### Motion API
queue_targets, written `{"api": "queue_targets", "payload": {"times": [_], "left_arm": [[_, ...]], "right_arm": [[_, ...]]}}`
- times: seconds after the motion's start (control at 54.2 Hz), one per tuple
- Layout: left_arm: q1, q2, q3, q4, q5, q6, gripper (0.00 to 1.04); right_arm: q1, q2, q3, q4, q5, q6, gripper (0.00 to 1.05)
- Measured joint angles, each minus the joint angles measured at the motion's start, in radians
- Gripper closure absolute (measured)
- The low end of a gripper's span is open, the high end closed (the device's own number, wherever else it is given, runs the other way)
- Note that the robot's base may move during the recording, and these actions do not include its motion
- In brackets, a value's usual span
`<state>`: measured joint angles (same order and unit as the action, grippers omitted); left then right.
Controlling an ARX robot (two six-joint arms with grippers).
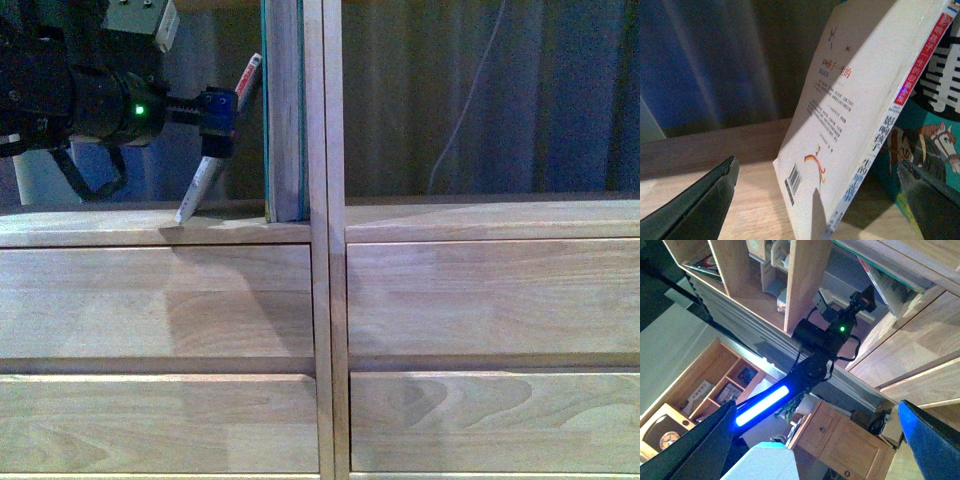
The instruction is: Organize books on shelf
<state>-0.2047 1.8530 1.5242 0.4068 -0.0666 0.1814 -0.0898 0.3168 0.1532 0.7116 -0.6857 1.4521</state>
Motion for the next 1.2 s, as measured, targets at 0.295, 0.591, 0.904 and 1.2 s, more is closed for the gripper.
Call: {"api": "queue_targets", "payload": {"times": [0.295, 0.591, 0.904, 1.2], "left_arm": [[0.004, -0.459, -0.445, 0.071, -0.037, -0.046, 0.07], [0.194, -1.002, -0.834, -0.13, 0.171, -0.215, 0.07], [0.405, -1.588, -1.158, -0.508, 0.257, -0.208, 0.47], [0.211, -1.703, -1.331, -0.454, 0.069, -0.19, 1.02]], "right_arm": [[0.039, -0.046, 0.069, -0.269, 0.154, -0.307, 0.07], [0.019, -0.124, 0.069, -0.549, 0.44, -1.056, 0.07], [0.082, -0.144, 0.063, -0.76, 0.676, -1.384, 0.35], [0.086, -0.215, -0.035, -0.734, 0.683, -1.442, 0.96]]}}
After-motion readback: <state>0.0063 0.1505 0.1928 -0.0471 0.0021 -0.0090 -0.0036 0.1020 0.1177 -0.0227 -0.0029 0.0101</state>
